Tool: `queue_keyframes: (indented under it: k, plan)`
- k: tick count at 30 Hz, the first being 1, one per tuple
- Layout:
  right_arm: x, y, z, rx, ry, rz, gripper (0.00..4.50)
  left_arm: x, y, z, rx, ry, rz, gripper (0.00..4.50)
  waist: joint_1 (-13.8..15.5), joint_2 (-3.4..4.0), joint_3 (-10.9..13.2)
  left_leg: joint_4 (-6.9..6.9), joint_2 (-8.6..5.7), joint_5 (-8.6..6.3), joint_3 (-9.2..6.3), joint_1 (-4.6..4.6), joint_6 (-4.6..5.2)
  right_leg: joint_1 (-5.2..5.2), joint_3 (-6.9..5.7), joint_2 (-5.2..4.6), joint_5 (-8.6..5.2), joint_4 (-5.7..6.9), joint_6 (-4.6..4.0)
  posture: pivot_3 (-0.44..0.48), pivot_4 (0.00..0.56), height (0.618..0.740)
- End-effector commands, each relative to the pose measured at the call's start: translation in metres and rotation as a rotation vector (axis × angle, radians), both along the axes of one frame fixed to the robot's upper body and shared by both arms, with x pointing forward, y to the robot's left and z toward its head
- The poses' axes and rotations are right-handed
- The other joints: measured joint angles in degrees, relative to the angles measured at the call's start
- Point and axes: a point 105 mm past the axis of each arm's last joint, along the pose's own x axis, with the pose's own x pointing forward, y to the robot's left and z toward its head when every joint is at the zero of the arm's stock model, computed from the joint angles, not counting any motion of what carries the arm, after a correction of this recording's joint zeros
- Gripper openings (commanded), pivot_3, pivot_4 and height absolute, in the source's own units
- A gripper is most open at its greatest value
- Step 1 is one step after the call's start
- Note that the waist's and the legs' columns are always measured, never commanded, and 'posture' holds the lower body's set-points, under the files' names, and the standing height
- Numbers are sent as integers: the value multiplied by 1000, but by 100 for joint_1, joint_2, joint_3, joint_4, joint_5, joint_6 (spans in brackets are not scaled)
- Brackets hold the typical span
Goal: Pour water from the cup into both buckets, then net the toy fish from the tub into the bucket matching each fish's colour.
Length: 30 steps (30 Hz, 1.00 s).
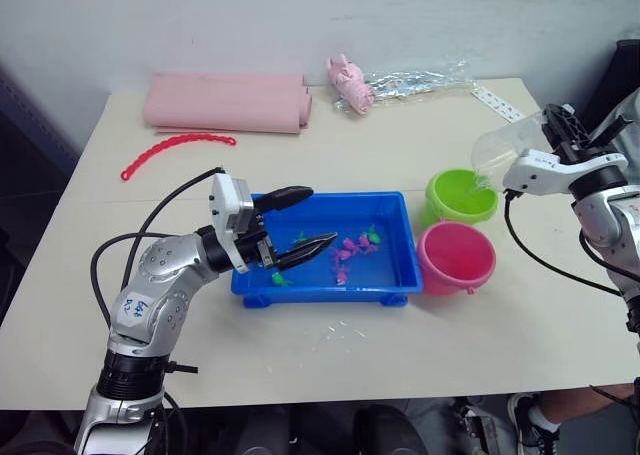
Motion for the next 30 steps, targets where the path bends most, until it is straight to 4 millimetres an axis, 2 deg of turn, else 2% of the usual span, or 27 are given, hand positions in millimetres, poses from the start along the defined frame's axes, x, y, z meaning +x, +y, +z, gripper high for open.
queue_keyframes:
  k: [1,6,8,13,16,20,23,27,30]
  plan:
    - [-9,-1,15,-34,-77,19,80,-7,-2,6,5,-47,-12,4500,3,0,0,0,0,0,0,0,0,0,0,0,0,1,0,0,150,740]
    - [-10,-6,12,72,-77,23,80,-7,-1,6,10,-43,-12,4500,-1,0,0,2,0,0,2,-7,0,-10,2,0,0,8,0,0,150,740]
    - [-11,-16,16,242,-94,21,80,-7,0,6,13,-41,-12,4500,0,-2,1,2,0,1,2,-8,-1,-10,2,0,0,8,0,0,150,740]
    - [-13,-20,19,351,-84,52,80,-7,2,5,21,-39,-12,4500,-1,-3,2,6,1,1,1,-10,0,-10,1,0,0,11,0,0,150,740]
    - [-13,-29,17,523,-58,71,80,-8,3,6,23,-39,-14,4500,2,-3,2,9,1,1,0,-11,0,-10,0,0,0,11,0,0,150,740]
    - [-14,-43,1,939,75,162,80,-11,4,10,11,-46,-38,4500,11,-8,4,12,1,1,-2,-11,2,-6,-3,1,0,10,0,0,150,740]
    - [-20,-49,-8,1123,158,213,80,-13,5,14,7,-56,-62,4500,19,-8,5,15,1,1,-5,-13,3,-4,-5,1,0,11,0,0,150,740]
    - [-35,-86,-28,1562,134,165,80,-25,5,20,13,-75,-150,4500,25,-8,5,17,1,1,-5,-17,4,-5,-6,0,0,13,0,0,150,740]
    - [-44,-92,-40,1687,146,170,80,-30,3,21,22,-69,-186,4500,35,-8,5,18,1,1,-14,-17,4,-1,-11,0,0,10,0,0,150,740]
